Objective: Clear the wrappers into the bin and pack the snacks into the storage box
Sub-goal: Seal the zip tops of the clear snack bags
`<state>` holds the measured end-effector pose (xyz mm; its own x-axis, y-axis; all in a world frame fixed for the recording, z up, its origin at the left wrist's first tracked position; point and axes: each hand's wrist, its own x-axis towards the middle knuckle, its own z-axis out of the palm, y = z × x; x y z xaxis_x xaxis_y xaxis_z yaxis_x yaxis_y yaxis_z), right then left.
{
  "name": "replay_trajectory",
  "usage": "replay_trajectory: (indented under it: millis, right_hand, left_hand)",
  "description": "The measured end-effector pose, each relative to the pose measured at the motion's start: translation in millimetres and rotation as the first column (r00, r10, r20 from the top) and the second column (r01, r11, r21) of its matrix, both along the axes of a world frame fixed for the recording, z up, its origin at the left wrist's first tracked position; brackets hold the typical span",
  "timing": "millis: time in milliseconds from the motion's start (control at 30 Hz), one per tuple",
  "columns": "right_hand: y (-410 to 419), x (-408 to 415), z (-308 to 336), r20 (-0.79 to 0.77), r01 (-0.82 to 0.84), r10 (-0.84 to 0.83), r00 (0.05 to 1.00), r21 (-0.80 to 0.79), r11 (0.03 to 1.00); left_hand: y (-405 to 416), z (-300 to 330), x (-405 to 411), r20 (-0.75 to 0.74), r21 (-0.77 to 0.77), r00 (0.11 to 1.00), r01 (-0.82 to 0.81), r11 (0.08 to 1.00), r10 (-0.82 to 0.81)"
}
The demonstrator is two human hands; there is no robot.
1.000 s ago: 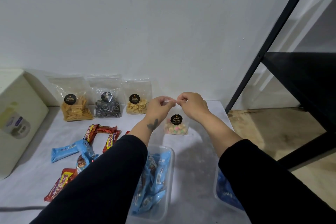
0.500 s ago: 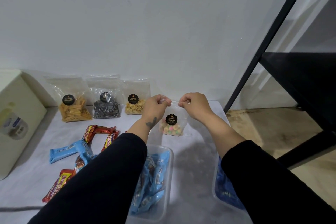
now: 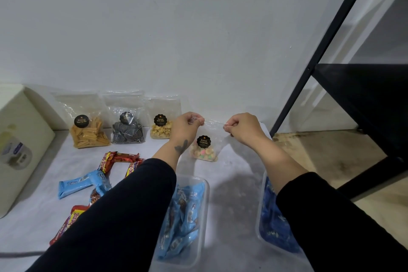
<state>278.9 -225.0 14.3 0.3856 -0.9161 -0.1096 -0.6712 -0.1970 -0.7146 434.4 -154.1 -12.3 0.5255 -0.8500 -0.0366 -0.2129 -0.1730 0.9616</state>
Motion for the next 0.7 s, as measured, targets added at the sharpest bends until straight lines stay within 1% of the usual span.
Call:
replay_trajectory:
  millis: [100, 233, 367, 467, 633, 700]
  right_hand:
    - [1.3, 1.2, -0.8, 0.002, 0.024, -0.024, 1.000, -0.004, 1.000]
    - [0.8, -0.7, 0.5, -0.003, -0.020, 0.020, 1.000, -0.021, 1.000]
    - [3.5, -0.6, 0.1, 0.077, -0.015, 0.016, 0.997, -0.018, 1.000]
    - [5.2, 1.1, -1.1, 0.096, 0.008, -0.006, 0.995, -0.025, 1.000]
    - [3.8, 2.7, -5.2, 0.024, 0.012, -0.011, 1.000, -0.027, 1.000]
    - [3.8, 2.6, -5.4, 0.027, 0.012, -0.012, 1.000, -0.016, 1.000]
  left_hand:
    - [0.6, 2.4, -2.3, -0.032, 0.003, 0.999, 0.005, 1.000, -0.005]
    - [0.7, 3.0, -0.4, -0.074, 0.008, 0.997, -0.001, 1.000, 0.001]
    - [1.5, 5.1, -0.3, -0.074, 0.010, 0.997, 0.027, 1.000, -0.027]
    - [1.1, 5.1, -0.6, -0.069, 0.019, 0.997, 0.037, 0.999, -0.035]
    - [-1.1, 2.1, -2.2, -0.076, 0.035, 0.996, 0.046, 0.998, -0.043]
    - [-1.7, 2.2, -2.1, -0.082, 0.037, 0.996, 0.037, 0.999, -0.034]
